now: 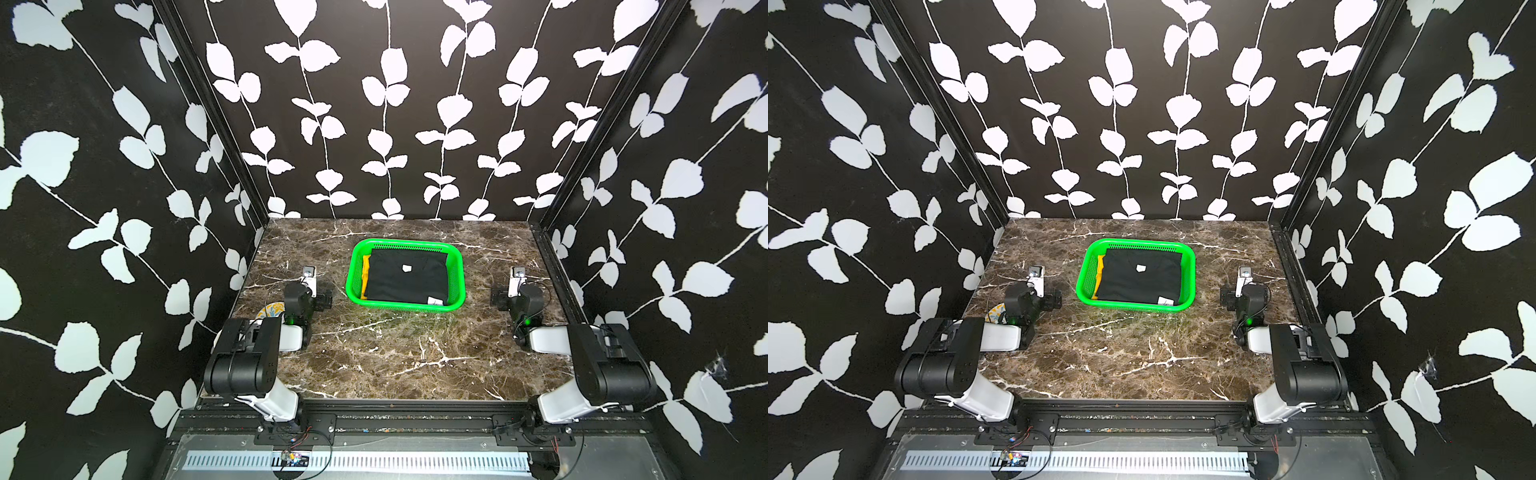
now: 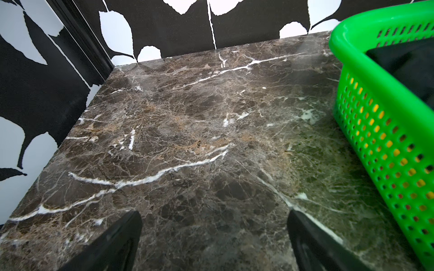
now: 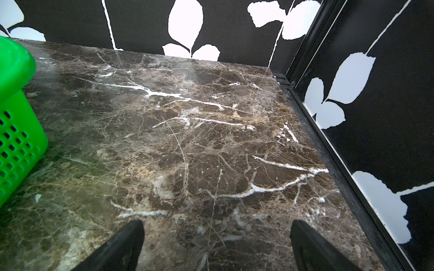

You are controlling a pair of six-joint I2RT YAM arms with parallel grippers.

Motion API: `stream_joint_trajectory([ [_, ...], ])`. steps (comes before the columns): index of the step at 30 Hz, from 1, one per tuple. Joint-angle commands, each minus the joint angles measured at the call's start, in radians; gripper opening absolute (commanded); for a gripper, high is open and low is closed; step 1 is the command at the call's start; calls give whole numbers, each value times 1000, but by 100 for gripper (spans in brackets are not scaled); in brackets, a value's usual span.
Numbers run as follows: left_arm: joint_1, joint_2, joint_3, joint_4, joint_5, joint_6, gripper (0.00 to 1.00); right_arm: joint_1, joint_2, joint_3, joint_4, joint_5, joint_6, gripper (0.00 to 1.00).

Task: Put the folded t-shirts into the basket
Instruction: Reset both arms

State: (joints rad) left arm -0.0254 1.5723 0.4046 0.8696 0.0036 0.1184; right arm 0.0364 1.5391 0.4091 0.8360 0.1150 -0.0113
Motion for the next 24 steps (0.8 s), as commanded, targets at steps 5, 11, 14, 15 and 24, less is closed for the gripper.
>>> stream_joint_trajectory([
  [5,3,-20,8,-3,11,-10,98,-4,-14,-6,4,-6,8,99],
  [11,2,-20,11,-5,10,-10,98,-4,-13,-6,2,-6,7,99],
  [14,2,-19,14,-9,8,-10,99,-4,-14,-6,2,-6,7,99],
  [15,2,-18,14,-11,7,-11,99,-4,-13,-6,2,-6,6,99],
  [24,2,-19,12,-8,7,-12,99,-4,-14,-5,2,-7,7,99],
])
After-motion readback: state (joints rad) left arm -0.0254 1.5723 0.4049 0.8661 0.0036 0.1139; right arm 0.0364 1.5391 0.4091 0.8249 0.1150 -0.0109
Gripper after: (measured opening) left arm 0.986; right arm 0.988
